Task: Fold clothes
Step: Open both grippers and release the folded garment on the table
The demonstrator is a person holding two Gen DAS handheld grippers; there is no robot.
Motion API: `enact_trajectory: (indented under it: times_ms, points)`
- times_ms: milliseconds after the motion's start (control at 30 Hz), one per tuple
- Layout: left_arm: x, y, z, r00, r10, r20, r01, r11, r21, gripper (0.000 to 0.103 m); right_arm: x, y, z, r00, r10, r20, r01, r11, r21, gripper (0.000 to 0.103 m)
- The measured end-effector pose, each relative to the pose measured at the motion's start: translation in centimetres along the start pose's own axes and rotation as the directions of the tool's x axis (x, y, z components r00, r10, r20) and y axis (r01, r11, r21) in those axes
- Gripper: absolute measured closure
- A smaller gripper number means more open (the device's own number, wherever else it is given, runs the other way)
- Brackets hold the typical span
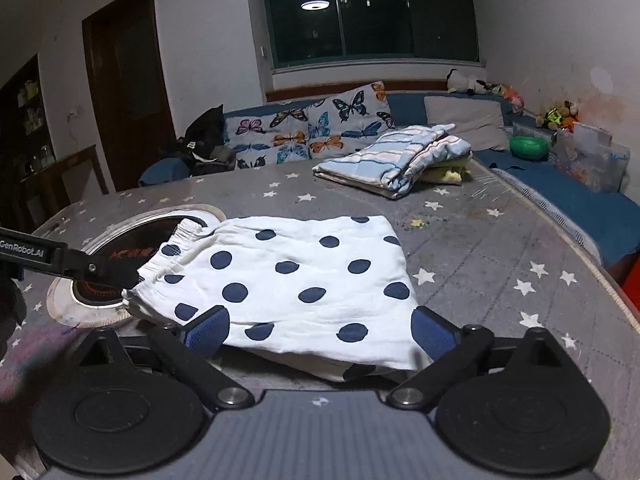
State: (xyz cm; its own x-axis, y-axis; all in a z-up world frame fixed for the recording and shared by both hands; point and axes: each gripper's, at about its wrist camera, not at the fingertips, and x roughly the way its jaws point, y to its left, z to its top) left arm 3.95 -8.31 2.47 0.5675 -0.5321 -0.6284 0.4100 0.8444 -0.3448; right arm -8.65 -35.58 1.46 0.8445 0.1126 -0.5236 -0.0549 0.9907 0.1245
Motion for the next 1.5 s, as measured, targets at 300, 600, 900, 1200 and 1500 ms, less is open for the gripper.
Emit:
enact_trajectory:
  times_ms: [300, 600, 900, 1200, 1500]
  points:
    - [-1.4, 0.0, -1.1, 0.999, 0.016, 0.038, -0.017, 1.0, 0.02, 0.002, -1.2, 1.6, -0.2, 0.999, -0.013, 0.041, 0.012, 1.0, 0.019, 0.0]
    - [-2.6, -0.2, -1.8, 0.997, 0.007, 0.072, -0.01, 0.999, 0.036, 0.0, -1.4, 2.8, -0.8, 0.999, 0.008, 0.042, -0.01, 0.999, 0.051, 0.0]
    - [-3.5, -0.2, -2.2, 0.995, -0.035, 0.098, 0.033, 0.999, 0.025, 0.0, -2.1, 3.3, -1.4, 0.998, 0.006, 0.062, -0.012, 0.996, 0.087, 0.0]
    - [-3.9, -0.9, -2.9, 0.995, 0.012, 0.099, -0.018, 0.998, 0.063, 0.0, -2.4, 3.8, -2.1, 0.999, 0.009, 0.052, -0.013, 0.998, 0.069, 0.0]
    - [-4.0, -2.1, -3.9, 0.996, 0.049, 0.079, -0.057, 0.993, 0.106, 0.0, -2.9, 3.8, -3.1, 0.999, 0.008, 0.041, -0.011, 0.997, 0.078, 0.0]
